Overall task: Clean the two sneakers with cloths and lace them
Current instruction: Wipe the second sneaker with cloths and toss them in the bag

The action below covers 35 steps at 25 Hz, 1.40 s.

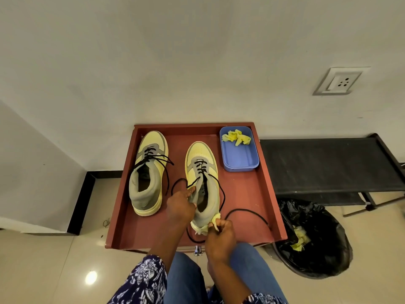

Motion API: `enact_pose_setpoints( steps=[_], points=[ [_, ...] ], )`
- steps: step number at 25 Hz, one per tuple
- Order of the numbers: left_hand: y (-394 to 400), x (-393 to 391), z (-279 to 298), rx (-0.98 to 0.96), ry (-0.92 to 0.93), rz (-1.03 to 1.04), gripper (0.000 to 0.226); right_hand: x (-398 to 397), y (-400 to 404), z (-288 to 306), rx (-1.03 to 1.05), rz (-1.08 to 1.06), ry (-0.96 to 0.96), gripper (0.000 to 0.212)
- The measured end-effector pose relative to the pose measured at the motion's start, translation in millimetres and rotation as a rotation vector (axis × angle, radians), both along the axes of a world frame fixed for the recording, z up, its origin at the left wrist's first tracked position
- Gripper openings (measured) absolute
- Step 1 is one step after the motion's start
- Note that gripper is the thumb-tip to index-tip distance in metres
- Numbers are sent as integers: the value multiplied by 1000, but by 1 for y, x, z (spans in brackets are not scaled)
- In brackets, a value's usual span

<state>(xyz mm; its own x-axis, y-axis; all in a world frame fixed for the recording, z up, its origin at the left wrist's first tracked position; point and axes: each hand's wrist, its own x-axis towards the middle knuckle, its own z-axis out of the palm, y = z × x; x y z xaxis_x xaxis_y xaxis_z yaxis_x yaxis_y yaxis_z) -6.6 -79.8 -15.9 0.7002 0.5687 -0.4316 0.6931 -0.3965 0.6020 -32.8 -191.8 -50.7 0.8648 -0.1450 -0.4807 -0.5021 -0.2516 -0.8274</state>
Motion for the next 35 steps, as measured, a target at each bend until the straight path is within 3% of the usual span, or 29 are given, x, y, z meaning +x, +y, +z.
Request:
enact_pose_setpoints(
  steps=[9, 12, 18, 22, 35],
  points=[
    [-6, -1, 0, 24, 5, 19, 50, 30, -8, 7, 67, -119, 146, 22],
    [-8, -1, 0, 29, 3, 48, 48, 62, -9, 7, 3, -58, 160, 16],
    [-10, 0, 4, 15, -6, 60, 49, 96, 0, 3, 30, 58, 177, 25],
    [-13, 1, 7, 37, -8, 74, 47, 86, -3, 3, 148, 1, 173, 26],
    [-21, -1, 12, 78, 34, 88, 46, 36, -18, 4, 128, -6, 131, 35]
  ],
)
